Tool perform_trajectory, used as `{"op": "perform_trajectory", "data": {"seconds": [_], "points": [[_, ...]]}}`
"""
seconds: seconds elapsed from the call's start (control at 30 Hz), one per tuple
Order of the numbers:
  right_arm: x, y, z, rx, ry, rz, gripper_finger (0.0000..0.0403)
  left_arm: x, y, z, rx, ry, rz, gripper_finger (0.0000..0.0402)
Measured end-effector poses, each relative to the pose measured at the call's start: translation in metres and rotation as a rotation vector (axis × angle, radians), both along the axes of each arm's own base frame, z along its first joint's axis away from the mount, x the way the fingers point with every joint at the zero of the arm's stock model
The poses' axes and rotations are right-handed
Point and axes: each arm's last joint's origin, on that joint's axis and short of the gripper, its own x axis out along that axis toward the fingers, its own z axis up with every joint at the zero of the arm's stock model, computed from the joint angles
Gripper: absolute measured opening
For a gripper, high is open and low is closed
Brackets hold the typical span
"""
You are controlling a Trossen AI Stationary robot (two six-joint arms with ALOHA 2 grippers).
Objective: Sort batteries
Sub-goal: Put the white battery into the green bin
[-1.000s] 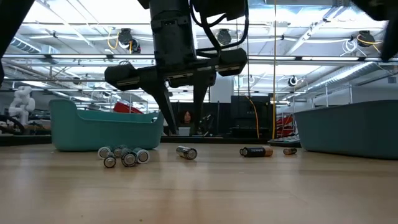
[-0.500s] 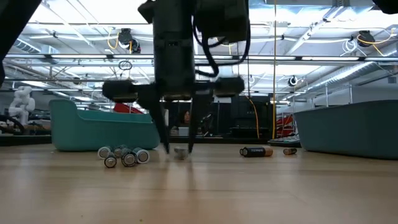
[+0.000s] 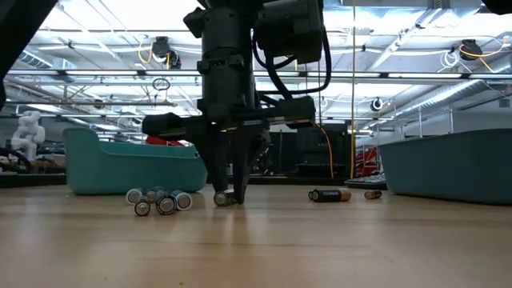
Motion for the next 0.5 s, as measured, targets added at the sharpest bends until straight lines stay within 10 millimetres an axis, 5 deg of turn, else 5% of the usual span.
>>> {"op": "perform_trajectory", "data": {"seconds": [0.27, 0.5], "points": [[0.001, 0.002, 0.001, 0.006, -0.012, 0.018, 0.0150, 0.002, -0.001, 0.004, 0.032, -0.007, -0.085, 0.0047], [0.002, 0.002, 0.001, 0.006, -0.015, 0.017, 0.0150, 0.008, 0.002, 0.041, 0.146, 0.069, -0.162, 0.0047]]}}
